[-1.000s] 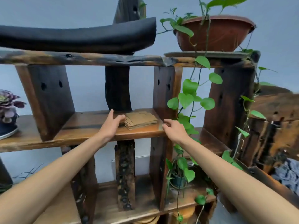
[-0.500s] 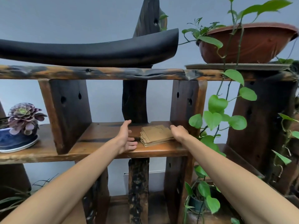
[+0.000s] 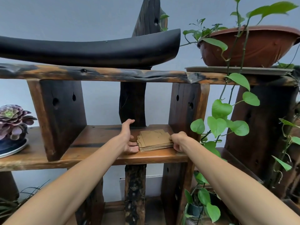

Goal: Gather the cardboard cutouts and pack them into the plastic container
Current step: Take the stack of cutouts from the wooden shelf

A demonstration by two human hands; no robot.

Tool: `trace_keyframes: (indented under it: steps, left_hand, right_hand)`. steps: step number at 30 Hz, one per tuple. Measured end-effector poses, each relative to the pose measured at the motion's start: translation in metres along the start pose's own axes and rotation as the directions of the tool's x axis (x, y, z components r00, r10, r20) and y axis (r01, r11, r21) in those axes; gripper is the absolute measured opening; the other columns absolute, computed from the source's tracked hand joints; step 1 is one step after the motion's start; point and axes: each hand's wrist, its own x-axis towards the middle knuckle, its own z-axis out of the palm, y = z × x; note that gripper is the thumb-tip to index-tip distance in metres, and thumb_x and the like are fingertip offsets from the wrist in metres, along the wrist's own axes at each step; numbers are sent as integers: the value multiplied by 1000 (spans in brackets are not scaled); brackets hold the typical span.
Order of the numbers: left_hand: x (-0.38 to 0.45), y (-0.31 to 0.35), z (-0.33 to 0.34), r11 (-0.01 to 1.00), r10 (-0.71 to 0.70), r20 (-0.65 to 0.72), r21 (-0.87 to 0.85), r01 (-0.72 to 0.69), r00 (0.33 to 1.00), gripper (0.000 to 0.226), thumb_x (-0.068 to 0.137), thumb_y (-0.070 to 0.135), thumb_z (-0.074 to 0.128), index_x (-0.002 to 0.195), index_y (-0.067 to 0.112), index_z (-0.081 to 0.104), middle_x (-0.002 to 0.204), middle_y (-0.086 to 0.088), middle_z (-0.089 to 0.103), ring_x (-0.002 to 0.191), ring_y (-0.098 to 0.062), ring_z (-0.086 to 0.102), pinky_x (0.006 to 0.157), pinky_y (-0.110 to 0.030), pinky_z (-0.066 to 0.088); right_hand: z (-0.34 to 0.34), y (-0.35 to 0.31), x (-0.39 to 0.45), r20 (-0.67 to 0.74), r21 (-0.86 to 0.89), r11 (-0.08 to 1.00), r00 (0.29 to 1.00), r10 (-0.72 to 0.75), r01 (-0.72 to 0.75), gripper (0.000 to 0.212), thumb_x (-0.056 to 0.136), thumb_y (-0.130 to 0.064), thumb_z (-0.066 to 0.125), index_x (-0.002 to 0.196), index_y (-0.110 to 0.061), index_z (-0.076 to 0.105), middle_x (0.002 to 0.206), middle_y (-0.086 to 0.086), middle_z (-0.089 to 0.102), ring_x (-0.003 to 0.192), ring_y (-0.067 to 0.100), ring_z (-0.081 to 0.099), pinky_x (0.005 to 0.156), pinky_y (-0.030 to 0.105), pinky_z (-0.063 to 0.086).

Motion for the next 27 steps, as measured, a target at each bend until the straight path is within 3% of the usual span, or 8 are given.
trace_keyframes:
  steps: [3, 6, 8, 11, 14, 19, 23, 27]
  left_hand:
    - [0, 4, -1, 999, -23, 2, 40, 22, 1000, 85, 75, 62, 66, 130, -1, 52, 130, -29, 56, 115, -44, 58, 77, -52, 58]
    - [0, 5, -3, 994, -50, 5, 101, 50, 999, 82, 80, 57, 66, 133, -3, 49, 128, -27, 60, 115, -41, 61, 93, -54, 58]
    - [-3, 3, -2, 990, -55, -9, 131, 56, 998, 81, 85, 53, 67, 136, -6, 46, 128, -24, 61, 115, -37, 63, 96, -52, 58]
    - [-14, -3, 3, 982, -21, -26, 186, 26, 999, 67, 93, 36, 66, 141, -7, 44, 113, -19, 65, 96, -30, 68, 79, -45, 62]
    - [-23, -12, 8, 967, 50, -55, 251, -35, 997, 44, 96, 18, 67, 134, 0, 53, 92, -14, 64, 90, -26, 68, 79, -43, 60]
    - [-34, -23, 12, 962, 91, -50, 264, -74, 995, 35, 97, 1, 62, 131, 2, 59, 101, -12, 70, 102, -25, 67, 83, -40, 55]
    - [-35, -27, 7, 966, 129, -63, 232, -111, 990, 38, 95, 0, 65, 132, 3, 59, 121, -14, 72, 104, -21, 68, 77, -37, 57]
    - [-33, -32, -5, 984, 131, -22, 126, -127, 991, 33, 92, 1, 72, 125, 1, 64, 120, -15, 75, 118, -25, 69, 96, -44, 60]
  right_hand:
    - [-3, -4, -6, 19, 36, 997, 998, 64, -65, 30, 100, -14, 61, 129, -8, 57, 80, 7, 56, 57, 12, 49, 39, 19, 46]
    - [-6, -4, -15, 29, 16, 995, 995, 98, -98, 30, 98, -20, 68, 126, -9, 62, 66, 5, 54, 56, 12, 51, 50, 28, 50]
    - [-7, -2, -21, 32, 42, 994, 995, 97, -99, 32, 98, -21, 69, 127, -10, 62, 68, 4, 55, 60, 12, 52, 60, 28, 54]
    - [-8, 4, -26, 36, 147, 984, 995, 93, -98, 32, 97, -19, 70, 127, -8, 63, 68, 3, 55, 59, 12, 52, 79, 32, 57]
    - [-6, 10, -32, 25, 213, 974, 997, 71, -75, 32, 99, -18, 68, 127, -6, 60, 68, 4, 55, 58, 12, 53, 63, 30, 54]
    - [-7, 22, -42, -4, 358, 932, 998, 55, -50, 26, 98, -17, 69, 117, -6, 56, 122, 14, 69, 95, 20, 66, 74, 31, 60]
    - [-10, 30, -50, 20, 481, 875, 999, 41, -45, 28, 96, -13, 71, 117, -8, 52, 121, 15, 70, 102, 22, 70, 81, 32, 60]
    - [-15, 42, -61, 95, 614, 785, 995, 33, -85, 30, 94, -7, 72, 119, -4, 55, 92, 12, 71, 73, 16, 69, 68, 30, 60]
